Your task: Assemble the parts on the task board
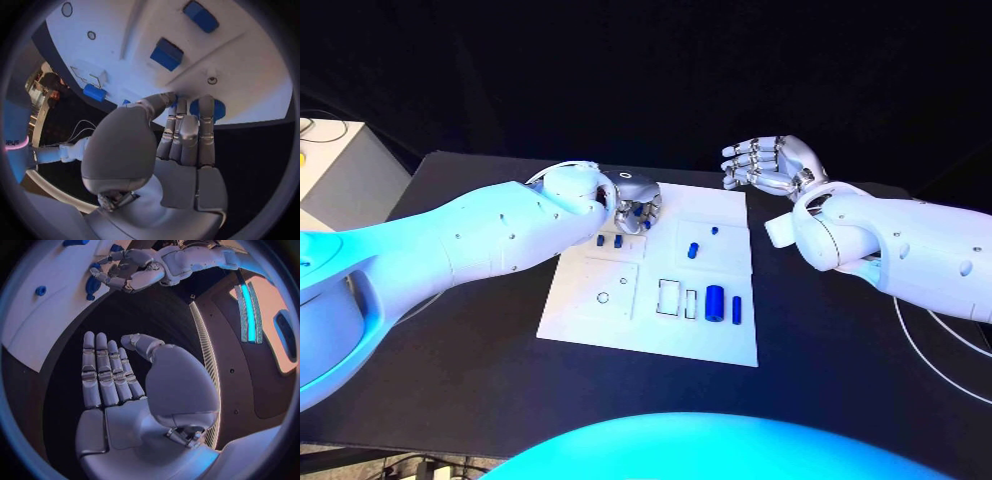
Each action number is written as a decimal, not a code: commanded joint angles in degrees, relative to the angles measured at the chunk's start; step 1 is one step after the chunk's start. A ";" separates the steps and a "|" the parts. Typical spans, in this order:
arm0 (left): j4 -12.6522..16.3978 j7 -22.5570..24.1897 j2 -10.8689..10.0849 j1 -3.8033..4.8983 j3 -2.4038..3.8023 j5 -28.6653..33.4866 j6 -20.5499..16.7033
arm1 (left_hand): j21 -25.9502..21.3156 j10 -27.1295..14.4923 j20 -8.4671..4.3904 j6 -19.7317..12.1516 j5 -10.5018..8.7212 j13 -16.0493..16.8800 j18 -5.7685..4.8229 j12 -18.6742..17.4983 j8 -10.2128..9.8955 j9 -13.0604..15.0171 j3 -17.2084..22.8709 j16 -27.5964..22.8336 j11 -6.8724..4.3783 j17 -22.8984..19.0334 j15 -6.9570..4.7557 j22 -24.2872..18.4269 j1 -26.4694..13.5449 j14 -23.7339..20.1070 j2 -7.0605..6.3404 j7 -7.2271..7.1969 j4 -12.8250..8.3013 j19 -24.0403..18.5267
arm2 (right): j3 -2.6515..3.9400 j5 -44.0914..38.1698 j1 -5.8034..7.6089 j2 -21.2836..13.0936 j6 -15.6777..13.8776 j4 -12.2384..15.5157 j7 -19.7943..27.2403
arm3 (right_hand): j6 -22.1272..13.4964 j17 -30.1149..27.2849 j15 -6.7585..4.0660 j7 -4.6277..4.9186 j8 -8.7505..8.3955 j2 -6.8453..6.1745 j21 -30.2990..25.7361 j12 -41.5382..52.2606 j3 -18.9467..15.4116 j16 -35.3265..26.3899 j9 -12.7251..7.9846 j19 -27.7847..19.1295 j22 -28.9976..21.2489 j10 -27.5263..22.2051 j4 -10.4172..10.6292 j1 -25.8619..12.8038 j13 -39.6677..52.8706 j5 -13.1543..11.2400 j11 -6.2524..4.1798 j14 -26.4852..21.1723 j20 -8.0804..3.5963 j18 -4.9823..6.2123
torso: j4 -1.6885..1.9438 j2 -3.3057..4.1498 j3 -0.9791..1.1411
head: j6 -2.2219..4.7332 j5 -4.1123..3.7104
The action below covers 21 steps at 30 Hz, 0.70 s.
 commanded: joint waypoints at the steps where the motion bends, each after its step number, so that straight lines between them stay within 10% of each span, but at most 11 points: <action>1: 1.33 0.96 -0.93 0.02 0.39 2.34 -2.35 | 0.30 0.59 -0.10 0.49 -0.23 -0.17 0.75 -0.68 -0.27 0.16 0.00 0.12 -0.07 -0.14 -0.07 -0.08 -0.25 0.33 0.42 -0.03 -0.43 0.14 | 0.02 -0.41 -0.03 -0.01 1.13 0.01 0.69 | 0.55 -0.05 0.04 1.79 -0.24 0.50 -0.27 -0.34 -0.05 -0.33 -0.08 0.03 -0.05 0.56 -0.24 -0.08 -0.01 0.10 0.00 0.29 -0.04 0.03 | 0.00 -0.05 -0.02 | 0.31 0.04; 21: 8.00 -1.32 -8.35 0.90 3.02 3.92 0.87 | 0.33 2.01 -0.01 1.27 -0.34 -0.70 0.66 -2.94 -1.10 0.44 -0.72 0.31 -0.07 -0.13 0.01 0.10 -1.71 0.55 -0.27 -0.11 -0.10 0.13 | 0.02 -0.41 -0.03 -0.60 1.19 0.16 0.62 | 0.60 -0.10 0.04 1.79 -0.30 0.60 -0.28 -0.39 0.00 -0.37 -0.10 0.00 -0.09 0.57 -0.26 -0.07 -0.01 0.13 -0.01 0.26 -0.05 0.02 | 0.47 -0.37 0.02 | 0.39 0.28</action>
